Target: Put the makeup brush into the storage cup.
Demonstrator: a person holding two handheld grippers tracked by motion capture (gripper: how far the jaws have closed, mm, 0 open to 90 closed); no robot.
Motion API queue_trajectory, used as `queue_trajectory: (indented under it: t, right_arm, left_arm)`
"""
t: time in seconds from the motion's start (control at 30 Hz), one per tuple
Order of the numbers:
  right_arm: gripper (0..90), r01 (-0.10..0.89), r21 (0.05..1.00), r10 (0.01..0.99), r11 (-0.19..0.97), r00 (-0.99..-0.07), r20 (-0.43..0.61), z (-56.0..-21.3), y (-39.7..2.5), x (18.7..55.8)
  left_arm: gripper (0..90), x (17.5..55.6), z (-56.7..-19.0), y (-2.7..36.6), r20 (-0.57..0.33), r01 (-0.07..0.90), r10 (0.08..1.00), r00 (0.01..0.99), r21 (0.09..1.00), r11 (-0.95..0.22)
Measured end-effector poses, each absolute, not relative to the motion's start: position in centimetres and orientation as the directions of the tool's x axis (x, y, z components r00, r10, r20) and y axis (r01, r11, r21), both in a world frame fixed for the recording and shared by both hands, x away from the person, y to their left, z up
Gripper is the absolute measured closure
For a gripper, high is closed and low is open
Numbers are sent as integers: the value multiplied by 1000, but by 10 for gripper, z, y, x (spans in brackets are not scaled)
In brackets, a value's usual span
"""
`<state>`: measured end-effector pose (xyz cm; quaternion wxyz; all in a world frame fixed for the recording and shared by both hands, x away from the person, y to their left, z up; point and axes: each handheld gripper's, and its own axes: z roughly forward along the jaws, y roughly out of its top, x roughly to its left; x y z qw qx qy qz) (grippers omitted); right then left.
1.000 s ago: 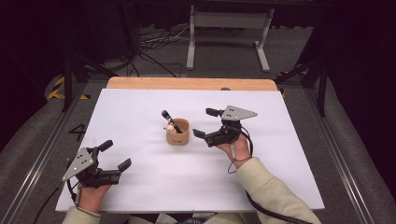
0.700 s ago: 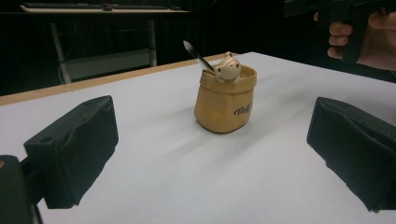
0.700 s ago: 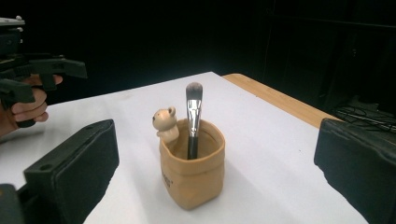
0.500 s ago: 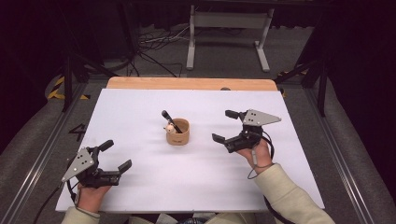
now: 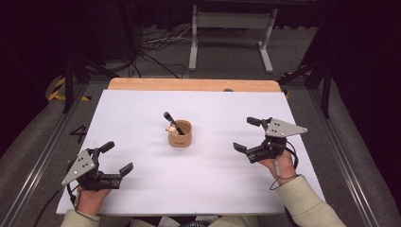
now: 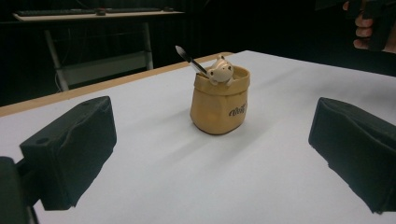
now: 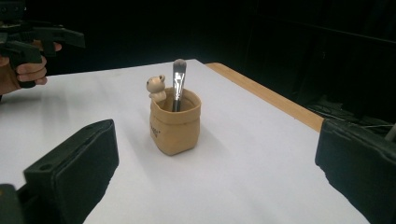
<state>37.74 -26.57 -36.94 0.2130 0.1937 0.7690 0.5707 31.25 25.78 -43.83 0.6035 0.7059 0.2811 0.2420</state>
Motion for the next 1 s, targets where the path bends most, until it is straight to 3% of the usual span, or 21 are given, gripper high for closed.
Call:
queue_trajectory:
  t: [0.67,1.0]
  right_arm:
    - [0,33,971,602,237,-789,-120,-396,-307,353]
    - [0,69,975,620,210,-781,-78,-419,-318,346]
  left_arm:
    - [16,314,-439,254,16,102,678,735,986,-133]
    - [16,314,-440,254,18,104,679,734,985,-138]
